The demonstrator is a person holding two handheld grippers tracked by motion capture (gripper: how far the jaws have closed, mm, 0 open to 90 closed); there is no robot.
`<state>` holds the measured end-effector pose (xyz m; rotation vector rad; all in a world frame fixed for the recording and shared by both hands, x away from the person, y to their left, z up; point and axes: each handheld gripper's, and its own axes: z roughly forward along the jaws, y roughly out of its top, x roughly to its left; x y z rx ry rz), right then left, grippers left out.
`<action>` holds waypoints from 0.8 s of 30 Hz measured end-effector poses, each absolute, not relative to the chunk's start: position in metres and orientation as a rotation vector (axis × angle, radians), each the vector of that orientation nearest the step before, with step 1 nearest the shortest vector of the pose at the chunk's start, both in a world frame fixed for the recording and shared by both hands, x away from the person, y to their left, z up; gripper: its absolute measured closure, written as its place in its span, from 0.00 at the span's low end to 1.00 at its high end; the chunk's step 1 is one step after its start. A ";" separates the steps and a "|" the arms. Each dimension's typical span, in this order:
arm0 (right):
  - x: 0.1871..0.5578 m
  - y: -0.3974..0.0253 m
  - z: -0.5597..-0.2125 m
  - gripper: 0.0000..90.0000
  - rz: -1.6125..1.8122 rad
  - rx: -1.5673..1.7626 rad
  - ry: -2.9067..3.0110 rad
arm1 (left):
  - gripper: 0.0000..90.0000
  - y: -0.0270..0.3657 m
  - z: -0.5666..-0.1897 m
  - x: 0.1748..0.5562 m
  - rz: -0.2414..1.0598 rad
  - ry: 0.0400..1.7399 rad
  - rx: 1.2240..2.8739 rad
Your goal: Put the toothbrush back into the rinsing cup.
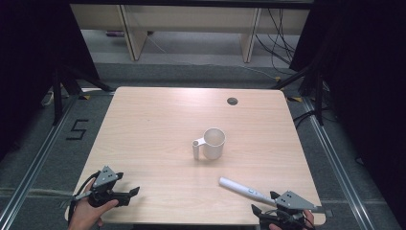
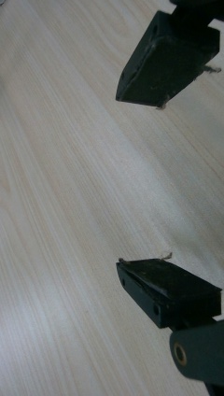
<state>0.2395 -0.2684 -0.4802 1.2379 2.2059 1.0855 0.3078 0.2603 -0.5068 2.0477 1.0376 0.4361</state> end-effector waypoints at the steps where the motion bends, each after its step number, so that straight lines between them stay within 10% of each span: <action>1: 0.239 -0.268 -0.480 0.26 1.085 1.238 2.206 | 0.17 0.260 -0.507 0.308 0.436 1.038 2.048; 24: 0.235 -0.264 -0.476 0.49 1.099 1.184 2.249 | 0.17 0.261 -0.507 0.308 0.435 1.038 2.050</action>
